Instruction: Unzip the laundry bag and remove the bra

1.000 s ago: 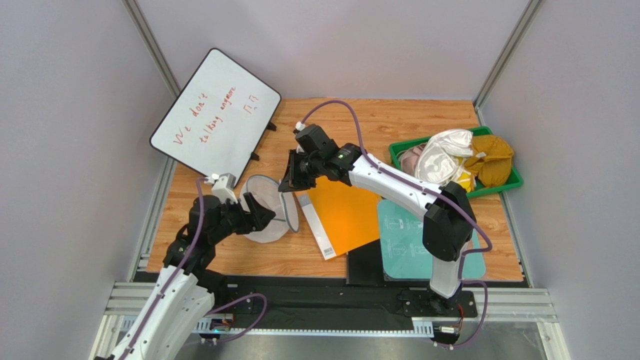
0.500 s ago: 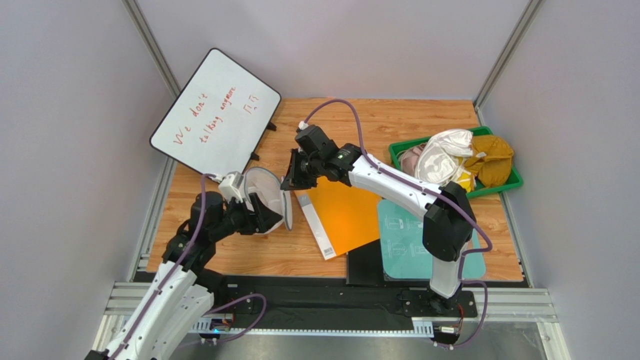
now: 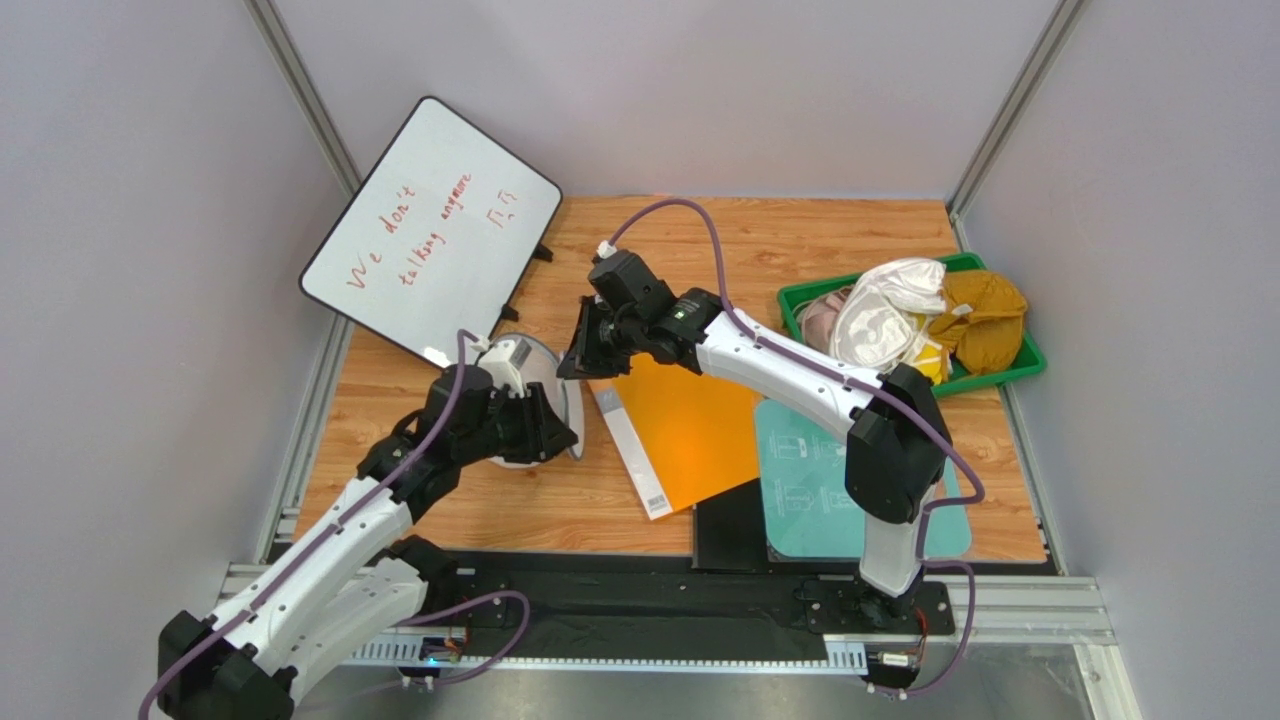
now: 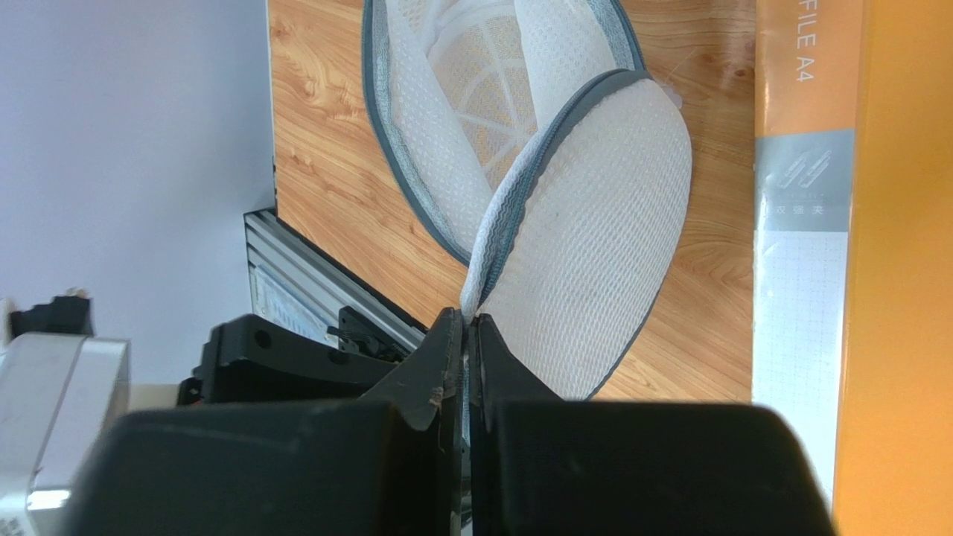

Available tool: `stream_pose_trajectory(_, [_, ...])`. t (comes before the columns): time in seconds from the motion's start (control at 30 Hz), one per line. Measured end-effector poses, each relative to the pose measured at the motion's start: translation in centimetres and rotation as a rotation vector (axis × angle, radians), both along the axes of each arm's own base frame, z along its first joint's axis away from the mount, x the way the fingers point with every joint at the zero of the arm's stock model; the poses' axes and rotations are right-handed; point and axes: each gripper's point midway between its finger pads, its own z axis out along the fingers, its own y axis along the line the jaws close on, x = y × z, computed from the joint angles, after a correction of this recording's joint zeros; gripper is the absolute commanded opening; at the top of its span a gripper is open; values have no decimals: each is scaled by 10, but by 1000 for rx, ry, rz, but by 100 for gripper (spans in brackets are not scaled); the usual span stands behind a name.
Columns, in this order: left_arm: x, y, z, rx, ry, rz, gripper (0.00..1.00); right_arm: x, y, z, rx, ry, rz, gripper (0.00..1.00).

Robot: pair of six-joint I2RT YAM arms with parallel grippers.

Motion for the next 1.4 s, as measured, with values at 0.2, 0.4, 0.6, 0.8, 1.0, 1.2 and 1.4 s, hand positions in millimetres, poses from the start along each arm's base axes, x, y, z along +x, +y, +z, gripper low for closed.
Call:
stream_pose_trajectory(0.2, [3, 2, -1, 33, -21, 13, 17, 0, 2, 2, 10, 0, -2, 0])
stream_pose_trajectory(0.4, [6, 4, 9, 38, -44, 28, 0, 2, 4, 4, 22, -11, -2, 0])
stream_pose_trajectory(0.6, [5, 4, 17, 42, -47, 25, 0, 0, 3, 5, 31, -17, 7, 36])
stream_pose_trajectory(0.8, [12, 5, 58, 20, -141, 30, 0, -9, -10, 2, 2, -39, 42, 84])
stream_pose_trajectory(1.0, [14, -2, 82, 0, -187, -9, 0, -10, -51, 26, 3, -110, 7, 87])
stream_pose_trajectory(1.2, [11, -9, 88, -33, -188, -48, 0, -23, -112, 45, 7, -205, -44, 90])
stream_pose_trajectory(1.4, [12, -27, 112, -139, -202, -109, 0, -43, -143, 38, -11, -265, -39, 90])
